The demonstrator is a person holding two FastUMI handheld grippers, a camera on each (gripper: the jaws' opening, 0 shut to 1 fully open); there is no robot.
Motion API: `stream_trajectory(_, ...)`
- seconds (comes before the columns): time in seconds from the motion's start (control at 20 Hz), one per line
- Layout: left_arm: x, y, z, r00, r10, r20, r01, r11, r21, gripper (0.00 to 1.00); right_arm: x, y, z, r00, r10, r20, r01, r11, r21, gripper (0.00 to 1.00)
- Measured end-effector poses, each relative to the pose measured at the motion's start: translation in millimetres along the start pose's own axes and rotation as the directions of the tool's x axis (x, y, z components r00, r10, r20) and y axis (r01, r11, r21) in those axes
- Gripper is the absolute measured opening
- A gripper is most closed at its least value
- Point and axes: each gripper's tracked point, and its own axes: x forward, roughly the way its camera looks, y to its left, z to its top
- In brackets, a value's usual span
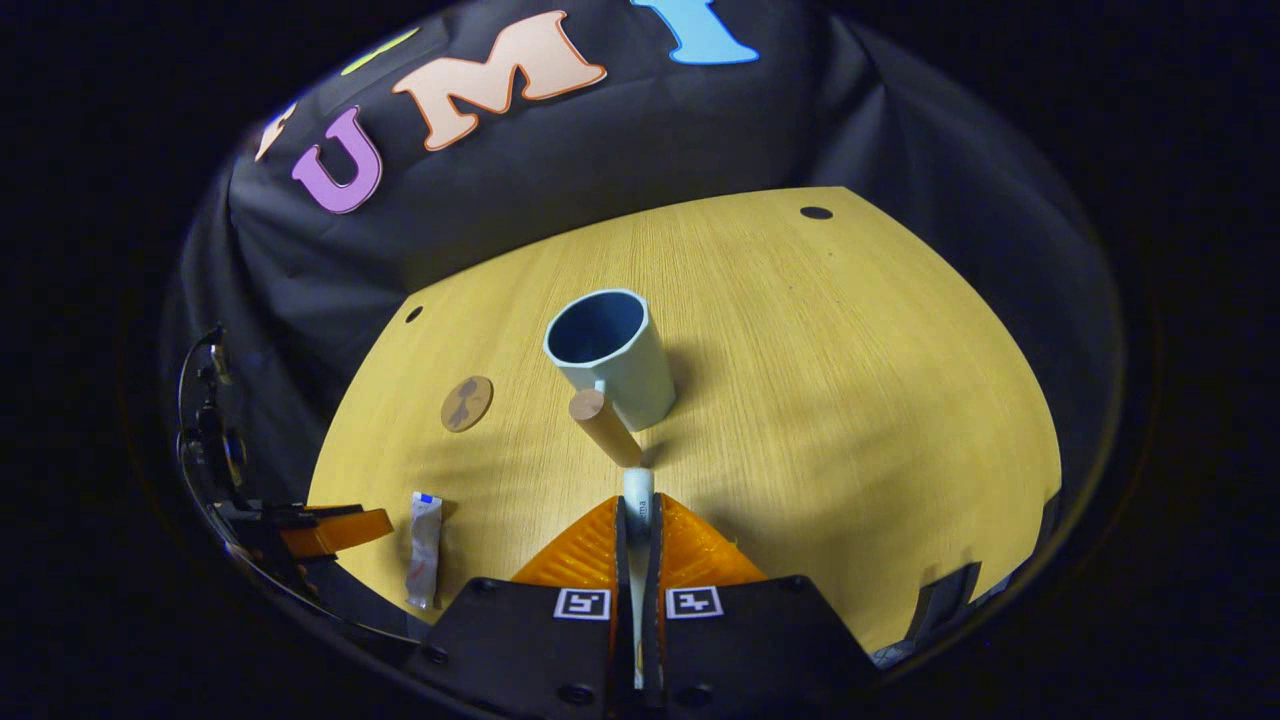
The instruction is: Put the toothbrush and toothpaste on the desktop into the cup, then pick up the cup and place it on the coaster on the desktop.
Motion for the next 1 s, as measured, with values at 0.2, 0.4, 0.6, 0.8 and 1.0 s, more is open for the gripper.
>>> stream_trajectory(0.2, 17, -8, -8, 0.997, 0.003, -0.079, 0.0, 0.999, 0.04, 0.94, -23, -5, 25, 0.995, 0.041, 0.092, -0.042, 0.999, 0.014, 0.06)
stream_trajectory(0.4, 25, -12, -14, 0.991, 0.014, -0.132, -0.006, 0.998, 0.057, 0.89, -37, 0, 55, 0.981, 0.108, 0.161, -0.113, 0.993, 0.025, 0.06)
stream_trajectory(0.6, 34, -11, -19, 0.985, 0.045, -0.169, -0.03, 0.995, 0.092, 0.7, -47, 1, 85, 0.966, 0.154, 0.21, -0.153, 0.988, -0.018, 0.06)
stream_trajectory(0.8, 43, -12, -22, 0.975, 0.066, -0.211, -0.041, 0.992, 0.123, 0.63, -52, 3, 114, 0.95, 0.187, 0.248, -0.173, 0.982, -0.077, 0.06)
stream_trajectory(1.0, 49, -16, -27, 0.96, 0.069, -0.273, -0.029, 0.988, 0.149, 0.51, -45, 12, 141, 0.938, 0.226, 0.264, -0.194, 0.971, -0.141, 0.06)
